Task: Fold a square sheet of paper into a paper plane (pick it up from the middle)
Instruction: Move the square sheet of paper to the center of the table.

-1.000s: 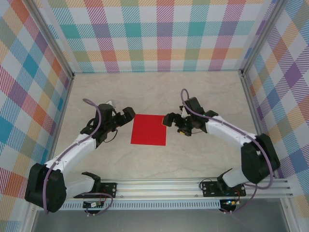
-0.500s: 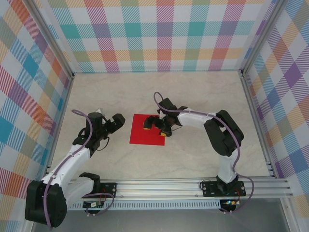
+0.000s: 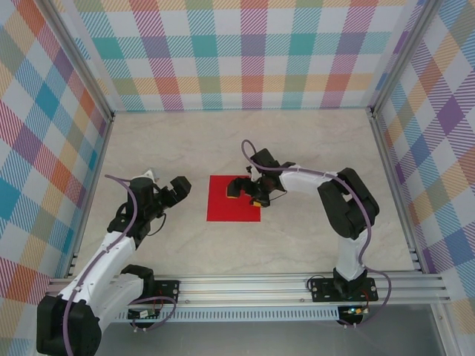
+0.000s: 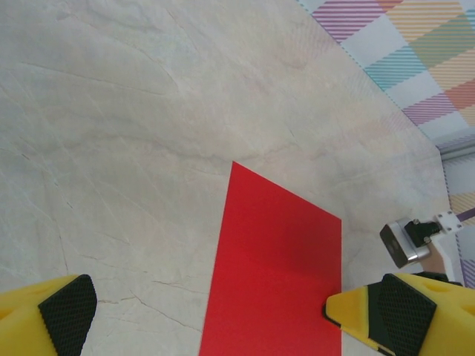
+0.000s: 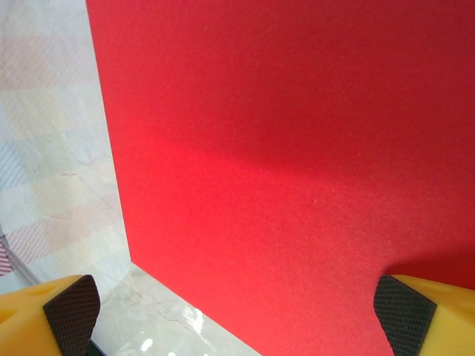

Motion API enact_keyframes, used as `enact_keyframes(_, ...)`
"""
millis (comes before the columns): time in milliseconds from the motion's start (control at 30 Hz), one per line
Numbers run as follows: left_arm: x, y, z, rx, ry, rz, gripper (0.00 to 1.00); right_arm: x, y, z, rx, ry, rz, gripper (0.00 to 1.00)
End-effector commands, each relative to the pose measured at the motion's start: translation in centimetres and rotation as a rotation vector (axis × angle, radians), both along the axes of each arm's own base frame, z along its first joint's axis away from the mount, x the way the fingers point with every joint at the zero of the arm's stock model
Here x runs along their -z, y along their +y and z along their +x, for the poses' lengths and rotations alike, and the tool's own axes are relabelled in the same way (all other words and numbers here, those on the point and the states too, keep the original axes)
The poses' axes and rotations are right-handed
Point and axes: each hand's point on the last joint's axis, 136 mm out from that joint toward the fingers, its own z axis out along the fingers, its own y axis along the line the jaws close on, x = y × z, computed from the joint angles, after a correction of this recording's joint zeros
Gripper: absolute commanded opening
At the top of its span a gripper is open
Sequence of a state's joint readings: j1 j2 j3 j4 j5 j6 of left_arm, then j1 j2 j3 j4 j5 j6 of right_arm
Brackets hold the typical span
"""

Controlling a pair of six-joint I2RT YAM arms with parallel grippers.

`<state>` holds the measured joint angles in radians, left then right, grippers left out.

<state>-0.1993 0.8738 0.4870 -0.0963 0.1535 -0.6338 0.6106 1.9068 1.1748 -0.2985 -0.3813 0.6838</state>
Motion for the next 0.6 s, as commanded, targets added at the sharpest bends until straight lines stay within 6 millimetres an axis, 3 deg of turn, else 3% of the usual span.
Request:
enact_keyframes(0, -0.6, -0.8, 0.5, 0.061, -0.016, -0.019, 1.00, 3.6, -6.4, -1.3, 0.037, 0.073, -0.218, 1.00)
enact_keyframes(167, -0.8, -2.5, 0.9, 0.149, -0.001, -0.053, 1.00, 2.0, -8.2, -0.4, 0.048, 0.049, -0.221, 0.99)
enact_keyframes(367, -0.1, -3.5, 1.5, 0.190, 0.031, -0.059, 1.00, -2.0, -6.2, 1.3, 0.027, -0.035, -0.159, 0.99)
enact_keyframes(567, 0.7, -4.4, 1.8, 0.226, 0.068, -0.064, 1.00, -1.2, -4.8, 4.3, 0.068, -0.040, -0.151, 0.99)
